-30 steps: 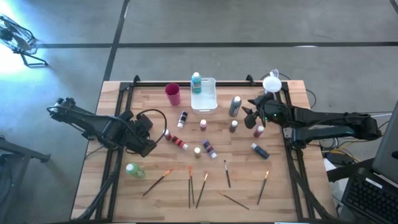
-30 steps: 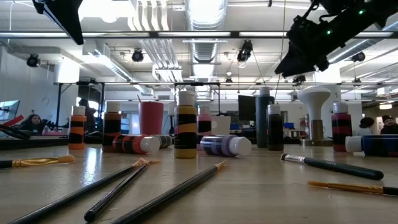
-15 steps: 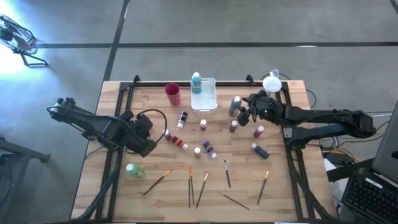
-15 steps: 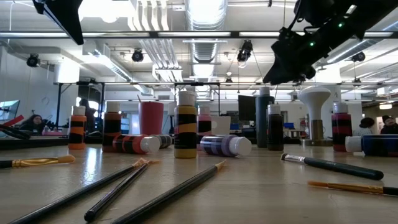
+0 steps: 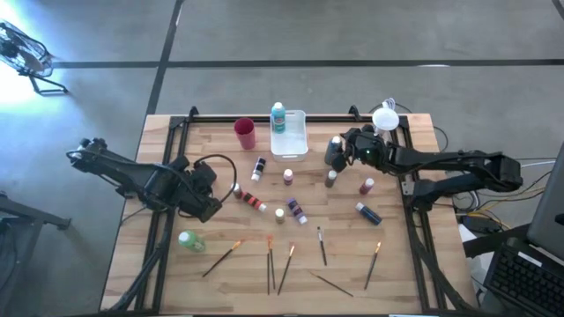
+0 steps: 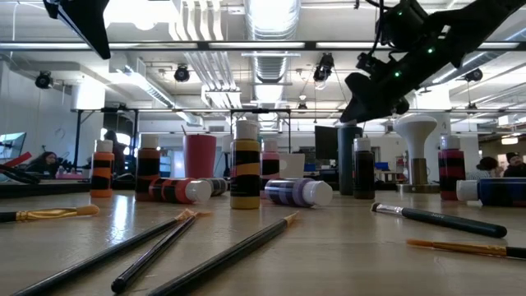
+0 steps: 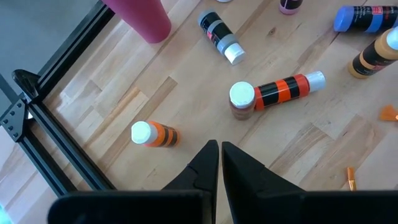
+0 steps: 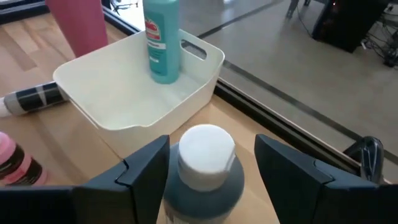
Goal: Pick & Place Paint Supplies
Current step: Put the black paint bottle into the white bin, then put the gold paint brush into the pink cup
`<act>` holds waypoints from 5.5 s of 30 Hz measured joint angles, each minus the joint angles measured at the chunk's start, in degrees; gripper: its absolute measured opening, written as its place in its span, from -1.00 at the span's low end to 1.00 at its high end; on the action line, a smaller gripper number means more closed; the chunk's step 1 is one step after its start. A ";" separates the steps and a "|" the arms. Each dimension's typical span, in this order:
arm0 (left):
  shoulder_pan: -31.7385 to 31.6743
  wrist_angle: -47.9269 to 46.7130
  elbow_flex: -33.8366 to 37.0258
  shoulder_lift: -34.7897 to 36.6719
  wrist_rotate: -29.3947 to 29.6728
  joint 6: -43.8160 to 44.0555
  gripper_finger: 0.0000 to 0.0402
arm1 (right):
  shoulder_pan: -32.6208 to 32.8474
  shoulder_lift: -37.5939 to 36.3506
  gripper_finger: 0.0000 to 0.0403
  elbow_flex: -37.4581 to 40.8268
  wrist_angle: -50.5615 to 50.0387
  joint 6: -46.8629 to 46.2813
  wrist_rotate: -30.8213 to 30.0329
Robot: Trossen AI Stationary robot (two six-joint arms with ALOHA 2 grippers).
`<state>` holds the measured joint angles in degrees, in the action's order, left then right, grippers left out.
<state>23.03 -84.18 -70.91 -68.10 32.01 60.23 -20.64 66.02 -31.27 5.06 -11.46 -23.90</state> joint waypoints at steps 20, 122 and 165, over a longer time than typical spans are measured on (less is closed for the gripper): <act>-0.04 0.13 0.00 0.00 -0.44 0.00 -0.87 | -0.42 0.44 -0.44 0.00 -0.39 -0.07 0.02; 0.02 2.93 0.00 0.00 -0.63 -0.41 -0.87 | -18.71 41.59 -0.35 -38.80 6.22 18.94 32.08; -0.02 3.49 0.00 0.00 1.67 -3.27 -0.87 | -9.61 11.30 0.02 -38.69 -24.31 29.30 31.39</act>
<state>23.00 -80.69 -70.91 -68.10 33.68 56.95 -30.25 77.32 -69.95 -19.25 17.83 7.49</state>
